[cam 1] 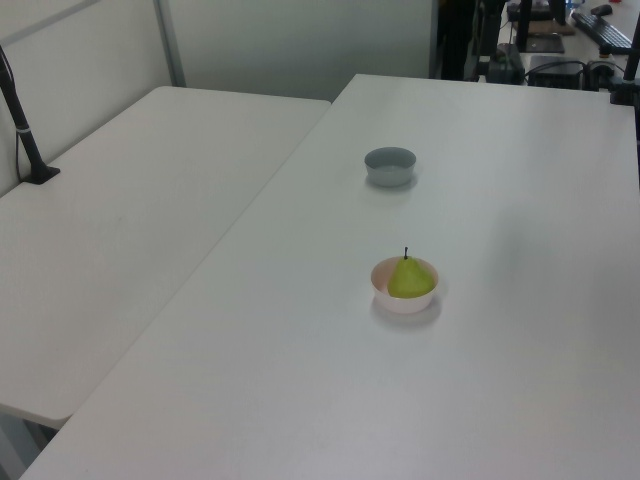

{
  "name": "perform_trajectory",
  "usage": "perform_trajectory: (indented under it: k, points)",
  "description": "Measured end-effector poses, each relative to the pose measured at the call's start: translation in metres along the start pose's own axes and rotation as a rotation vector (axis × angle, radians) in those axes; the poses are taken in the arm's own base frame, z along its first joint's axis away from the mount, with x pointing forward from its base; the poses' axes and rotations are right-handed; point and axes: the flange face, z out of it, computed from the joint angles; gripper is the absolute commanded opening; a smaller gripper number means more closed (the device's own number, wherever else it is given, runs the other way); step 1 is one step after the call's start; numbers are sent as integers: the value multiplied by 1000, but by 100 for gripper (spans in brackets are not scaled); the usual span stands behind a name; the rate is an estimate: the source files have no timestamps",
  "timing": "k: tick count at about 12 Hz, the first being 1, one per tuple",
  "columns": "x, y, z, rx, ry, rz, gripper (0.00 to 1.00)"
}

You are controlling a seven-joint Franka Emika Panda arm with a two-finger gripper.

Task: Pick up a pear from the bowl
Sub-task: 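Move the open gripper over the pink bowl and lower onto the pear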

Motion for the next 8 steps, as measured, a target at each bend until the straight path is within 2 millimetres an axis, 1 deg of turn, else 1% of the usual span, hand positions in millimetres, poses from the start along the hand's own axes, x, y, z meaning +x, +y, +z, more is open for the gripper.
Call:
perform_trajectory:
  k: [1, 3, 5, 6, 8]
  points:
    - [6, -16, 0, 3, 1, -3, 100]
    - [20, -55, 1, 13, 4, 9, 100]
    - [38, -93, 5, 25, 3, 71, 100]
    - [49, -113, 15, 27, -8, 102, 100]
    - [71, -151, 43, 29, -21, 128, 100]
